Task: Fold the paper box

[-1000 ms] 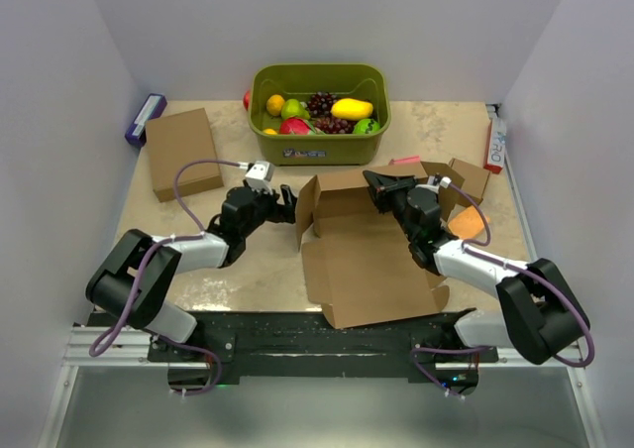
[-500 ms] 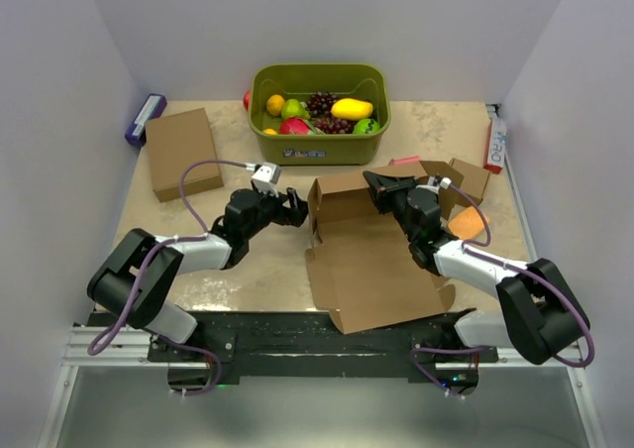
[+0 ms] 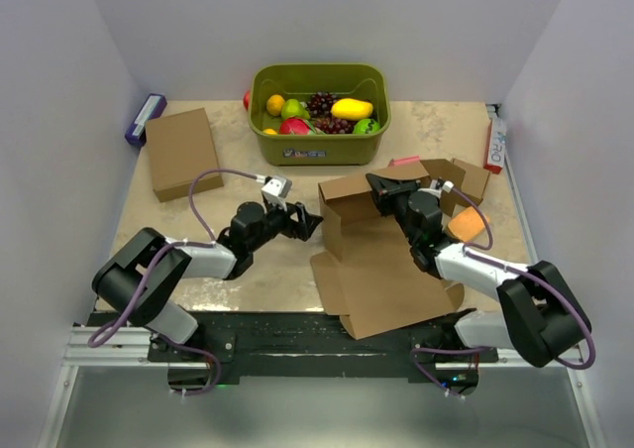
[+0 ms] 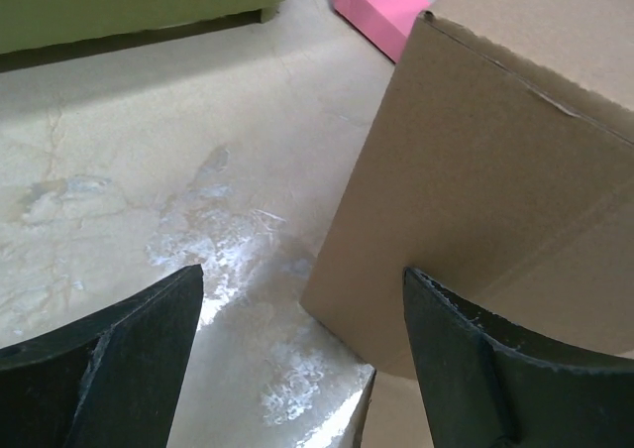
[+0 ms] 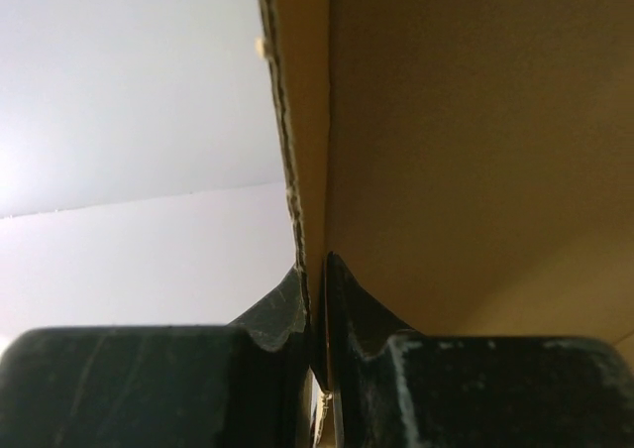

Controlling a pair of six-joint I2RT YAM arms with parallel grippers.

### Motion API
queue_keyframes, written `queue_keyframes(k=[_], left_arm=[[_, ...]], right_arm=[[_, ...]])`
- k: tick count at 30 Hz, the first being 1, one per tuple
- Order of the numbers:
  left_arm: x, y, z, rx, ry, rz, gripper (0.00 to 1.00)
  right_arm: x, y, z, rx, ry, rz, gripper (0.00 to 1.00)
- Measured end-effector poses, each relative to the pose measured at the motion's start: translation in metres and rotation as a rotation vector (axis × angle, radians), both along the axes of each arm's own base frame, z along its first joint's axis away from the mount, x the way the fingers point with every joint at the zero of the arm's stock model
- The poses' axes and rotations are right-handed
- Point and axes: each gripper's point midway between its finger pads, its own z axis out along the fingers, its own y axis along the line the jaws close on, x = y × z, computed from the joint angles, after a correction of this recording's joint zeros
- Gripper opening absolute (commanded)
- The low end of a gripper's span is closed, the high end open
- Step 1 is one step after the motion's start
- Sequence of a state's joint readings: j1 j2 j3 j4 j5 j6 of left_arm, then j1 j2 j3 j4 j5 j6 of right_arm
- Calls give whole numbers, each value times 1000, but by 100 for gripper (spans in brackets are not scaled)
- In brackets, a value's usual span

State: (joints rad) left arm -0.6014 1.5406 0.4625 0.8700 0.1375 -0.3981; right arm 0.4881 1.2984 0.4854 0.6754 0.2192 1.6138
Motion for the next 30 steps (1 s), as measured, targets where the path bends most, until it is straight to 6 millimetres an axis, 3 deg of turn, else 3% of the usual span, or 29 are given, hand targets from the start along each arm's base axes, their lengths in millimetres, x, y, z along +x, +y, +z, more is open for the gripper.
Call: queue_keyframes(k=[17,30], left_arm=[[-46,-27,-2,5,-106,-105,86],[-44,-41,8,31,-151,-27,87]], right_arm=[[-14,-12,1,-27,-37,-19,12],[-16,-15,0,-32,-41,-24,12]])
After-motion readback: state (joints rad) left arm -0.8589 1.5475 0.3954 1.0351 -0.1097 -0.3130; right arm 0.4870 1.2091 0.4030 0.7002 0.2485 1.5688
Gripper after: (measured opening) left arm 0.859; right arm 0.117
